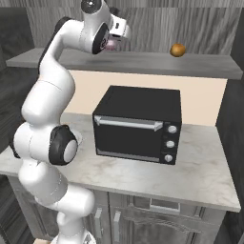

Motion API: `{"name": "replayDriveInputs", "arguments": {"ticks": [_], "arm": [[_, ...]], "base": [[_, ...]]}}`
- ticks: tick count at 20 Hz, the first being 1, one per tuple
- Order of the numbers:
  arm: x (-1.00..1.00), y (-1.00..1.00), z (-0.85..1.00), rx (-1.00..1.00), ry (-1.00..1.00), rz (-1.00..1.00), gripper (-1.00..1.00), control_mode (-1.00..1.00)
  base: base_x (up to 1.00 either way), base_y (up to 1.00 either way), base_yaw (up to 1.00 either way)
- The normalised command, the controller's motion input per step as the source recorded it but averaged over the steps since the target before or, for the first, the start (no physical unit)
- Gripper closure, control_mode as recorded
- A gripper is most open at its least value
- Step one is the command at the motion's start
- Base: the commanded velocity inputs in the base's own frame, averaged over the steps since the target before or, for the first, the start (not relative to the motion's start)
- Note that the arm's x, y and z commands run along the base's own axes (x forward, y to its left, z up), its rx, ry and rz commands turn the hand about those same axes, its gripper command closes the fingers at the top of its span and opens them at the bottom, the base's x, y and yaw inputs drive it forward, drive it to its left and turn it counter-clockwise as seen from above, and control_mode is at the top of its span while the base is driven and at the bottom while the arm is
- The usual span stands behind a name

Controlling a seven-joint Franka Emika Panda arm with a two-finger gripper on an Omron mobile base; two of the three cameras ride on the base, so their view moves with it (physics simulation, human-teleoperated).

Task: Pick the avocado and bread from the counter and place them on the plate. Then pick the jam from the cabinet and place it next to the plate. Lastly close the cabinet door.

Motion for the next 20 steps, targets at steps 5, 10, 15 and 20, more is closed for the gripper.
{"name": "replayDriveInputs", "arguments": {"ticks": [5, 10, 15, 20], "arm": [[-1.0, 0.51, -0.18, -0.04, 0.0, 0.02, 1.0, -1.0], [-1.0, 0.35, -0.02, 0.0, 0.0, 0.03, 1.0, -1.0], [-1.0, 0.27, 0.0, 0.0, 0.0, 0.05, 1.0, -1.0], [-0.87, 0.3, 0.0, 0.0, 0.08, 0.09, 1.0, -1.0]], "base": [[0.0, 0.0, 0.0], [0.0, 0.0, 0.0], [0.0, 0.0, 0.0], [0.0, 0.0, 0.0]]}}
